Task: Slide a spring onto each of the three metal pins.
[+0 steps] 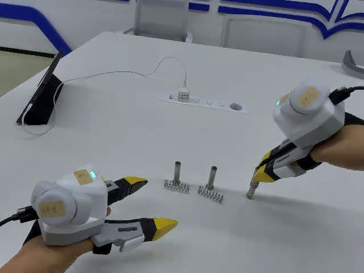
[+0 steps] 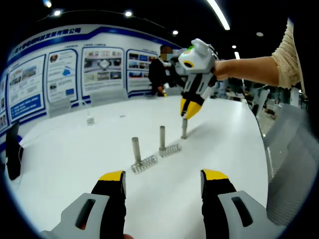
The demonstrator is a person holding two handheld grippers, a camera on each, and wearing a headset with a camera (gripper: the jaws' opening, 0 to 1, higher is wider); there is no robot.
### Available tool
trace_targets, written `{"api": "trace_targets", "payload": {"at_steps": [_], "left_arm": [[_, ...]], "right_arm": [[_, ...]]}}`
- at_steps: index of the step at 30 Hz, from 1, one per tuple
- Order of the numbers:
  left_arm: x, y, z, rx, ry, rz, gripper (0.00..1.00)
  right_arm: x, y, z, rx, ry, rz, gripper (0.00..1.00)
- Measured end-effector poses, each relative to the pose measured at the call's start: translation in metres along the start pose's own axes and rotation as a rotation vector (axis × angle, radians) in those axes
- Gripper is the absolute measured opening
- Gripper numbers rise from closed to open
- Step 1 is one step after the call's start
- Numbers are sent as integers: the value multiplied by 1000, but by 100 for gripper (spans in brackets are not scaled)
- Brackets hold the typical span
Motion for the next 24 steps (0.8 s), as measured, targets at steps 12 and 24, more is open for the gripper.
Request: {"api": "trace_targets", "payload": {"at_steps": [12, 24], "left_arm": [[-1, 0, -1, 3, 3, 1, 61], [-1, -1, 1, 5, -6, 3, 61]], "right_arm": [[-1, 9, -15, 25, -11, -41, 12], [0, 11, -21, 35, -23, -58, 12]]}}
Point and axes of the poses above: the centre of the closed fingertips' face, and the gripper's own axes: z roughly backward along the fingers, x roughly to its left, y roughly out of its underside, the point moved 10 cm from there along z, roughly backward along the fingers, and after that the axes turned 3 degrees about -x, right-handed, at the moved point
